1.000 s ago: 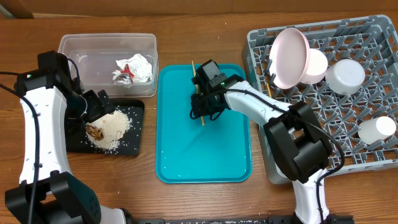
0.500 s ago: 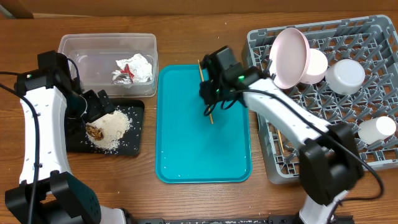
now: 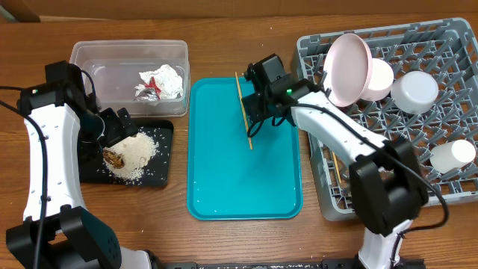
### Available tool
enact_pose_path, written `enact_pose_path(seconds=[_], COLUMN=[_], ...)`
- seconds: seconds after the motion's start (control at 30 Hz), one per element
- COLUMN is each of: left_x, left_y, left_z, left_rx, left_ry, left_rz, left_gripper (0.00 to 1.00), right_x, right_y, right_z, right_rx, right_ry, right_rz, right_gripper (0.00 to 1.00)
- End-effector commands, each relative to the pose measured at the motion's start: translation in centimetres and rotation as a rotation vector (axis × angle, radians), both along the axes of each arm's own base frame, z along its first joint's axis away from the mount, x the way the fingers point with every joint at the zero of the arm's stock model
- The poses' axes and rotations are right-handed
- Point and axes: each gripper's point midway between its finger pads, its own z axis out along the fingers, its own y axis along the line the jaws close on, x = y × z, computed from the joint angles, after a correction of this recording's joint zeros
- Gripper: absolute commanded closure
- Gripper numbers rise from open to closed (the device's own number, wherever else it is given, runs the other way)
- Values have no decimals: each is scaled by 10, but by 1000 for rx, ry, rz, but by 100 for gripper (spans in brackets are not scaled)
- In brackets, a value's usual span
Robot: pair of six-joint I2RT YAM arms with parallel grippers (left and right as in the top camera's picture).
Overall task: Sort waste into correct bins and load items into the dishwasher
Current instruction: 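Carry the chopstick with the right gripper over to the dish rack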
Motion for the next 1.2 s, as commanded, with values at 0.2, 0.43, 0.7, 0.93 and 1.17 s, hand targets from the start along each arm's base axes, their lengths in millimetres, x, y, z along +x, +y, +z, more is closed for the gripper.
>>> enact_pose_path(seconds=[0.2, 0.43, 0.7, 0.93, 1.17], left_x=[4, 4, 4, 4, 4], left_y=[0, 0, 0, 0, 0], left_z=[11, 11, 11, 11, 11], left_rx=[3, 3, 3, 3, 3], left_ry=[-40, -41, -40, -40, -40], left_rz=[19, 19, 19, 19, 19], left_gripper=[0, 0, 0, 0, 0], right_x=[-1, -2, -10, -18, -52], right_y=[29, 27, 23, 18, 1], right_z=[-29, -51, -74, -78, -87], right_rx=[-70, -135, -144, -165, -230], right_ry=[-49, -44, 21, 60, 207], right_rz=[52, 43, -1, 3, 23], right_gripper=[35, 35, 58, 87, 96])
